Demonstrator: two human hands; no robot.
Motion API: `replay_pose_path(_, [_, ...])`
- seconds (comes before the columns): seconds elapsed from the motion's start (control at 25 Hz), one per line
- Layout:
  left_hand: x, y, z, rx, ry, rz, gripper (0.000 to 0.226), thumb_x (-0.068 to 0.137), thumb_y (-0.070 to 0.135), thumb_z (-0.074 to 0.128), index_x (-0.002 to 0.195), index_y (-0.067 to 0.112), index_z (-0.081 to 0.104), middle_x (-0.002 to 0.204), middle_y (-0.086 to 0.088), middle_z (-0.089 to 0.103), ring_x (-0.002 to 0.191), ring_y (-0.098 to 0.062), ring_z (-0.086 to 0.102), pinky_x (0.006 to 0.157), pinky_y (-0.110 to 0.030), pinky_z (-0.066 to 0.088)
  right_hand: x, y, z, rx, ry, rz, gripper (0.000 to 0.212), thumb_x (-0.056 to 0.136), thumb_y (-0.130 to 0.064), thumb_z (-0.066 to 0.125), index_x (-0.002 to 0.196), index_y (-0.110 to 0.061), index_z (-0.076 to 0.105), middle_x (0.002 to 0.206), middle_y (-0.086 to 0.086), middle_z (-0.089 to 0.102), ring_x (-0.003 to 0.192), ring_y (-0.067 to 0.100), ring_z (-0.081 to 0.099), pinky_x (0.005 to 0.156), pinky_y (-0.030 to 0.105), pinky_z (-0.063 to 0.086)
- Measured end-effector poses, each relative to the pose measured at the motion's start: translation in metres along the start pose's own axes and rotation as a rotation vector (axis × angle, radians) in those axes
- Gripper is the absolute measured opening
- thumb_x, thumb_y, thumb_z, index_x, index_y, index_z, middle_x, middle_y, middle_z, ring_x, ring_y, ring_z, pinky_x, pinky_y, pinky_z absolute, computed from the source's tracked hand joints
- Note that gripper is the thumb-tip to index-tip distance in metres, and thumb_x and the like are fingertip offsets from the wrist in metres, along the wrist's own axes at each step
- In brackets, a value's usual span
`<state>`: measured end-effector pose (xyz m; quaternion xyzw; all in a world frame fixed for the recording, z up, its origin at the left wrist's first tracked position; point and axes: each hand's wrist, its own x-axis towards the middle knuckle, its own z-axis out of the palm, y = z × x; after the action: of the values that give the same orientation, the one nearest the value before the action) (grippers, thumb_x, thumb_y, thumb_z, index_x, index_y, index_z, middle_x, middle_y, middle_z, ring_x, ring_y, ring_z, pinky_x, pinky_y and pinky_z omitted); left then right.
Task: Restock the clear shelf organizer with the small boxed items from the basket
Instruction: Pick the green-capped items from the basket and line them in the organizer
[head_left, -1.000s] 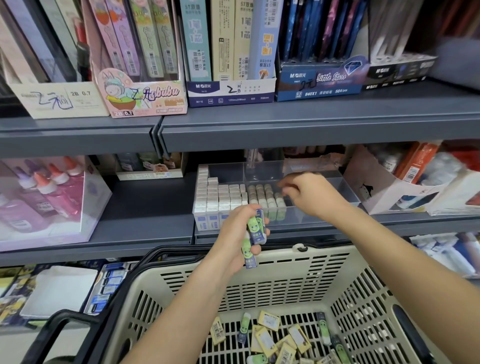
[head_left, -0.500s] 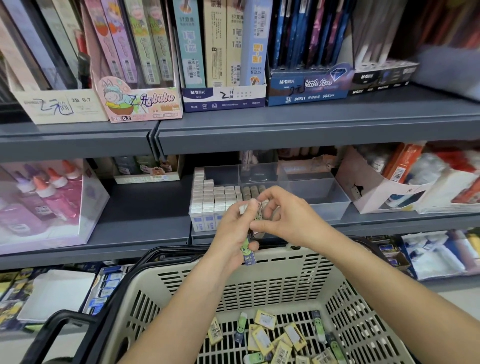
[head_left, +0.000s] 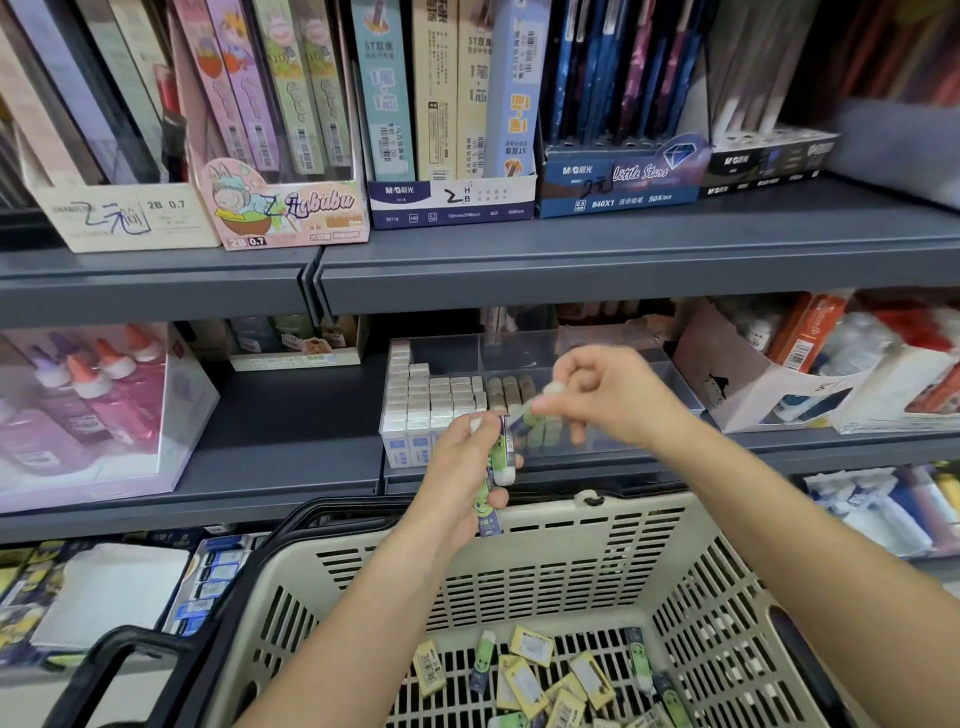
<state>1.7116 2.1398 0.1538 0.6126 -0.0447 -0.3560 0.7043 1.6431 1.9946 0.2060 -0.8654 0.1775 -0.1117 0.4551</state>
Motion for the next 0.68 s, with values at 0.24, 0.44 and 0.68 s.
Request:
replay_pose_path(0.24, [0.002,-0.004,-0.007,0.001,-0.006,0.010,0.012,0.096,0.027,0.051,0.096,0.020,0.060,0.075,0.000,0.067,0.058,-0.011,0.059,0.033,-0.017,0.027,0.046,0.012,-0.030,-0.408,0.154,0.056,0.020,0.087,-0.022,0.061,0.071,-0.033,0.056,0.069,-0.014,0.067,0.069,0.009,0.063,0.069,0.023,0.051])
replay_pose_path(0.44, [0.005,-0.005,-0.011,0.008,-0.009,0.001,0.013,0.096,0.026,0.051,0.096,0.020,0.062,0.074,0.001,0.068,0.060,-0.012,0.059,0.033,-0.017,0.027,0.066,0.028,-0.009,-0.711,0.028,0.062,0.015,0.089,-0.027,0.055,0.098,-0.031,0.067,0.109,-0.003,0.067,0.090,0.022,0.059,0.078,0.031,0.049])
replay_pose_path(0.68, [0.007,-0.005,-0.013,0.014,-0.006,-0.004,0.012,0.096,0.026,0.051,0.096,0.020,0.062,0.071,0.002,0.068,0.058,-0.012,0.058,0.033,-0.017,0.027,0.072,0.040,0.009,-0.794,-0.126,0.089,0.026,0.090,-0.012,0.043,0.099,-0.014,0.067,0.115,0.009,0.063,0.100,0.031,0.058,0.090,0.038,0.049])
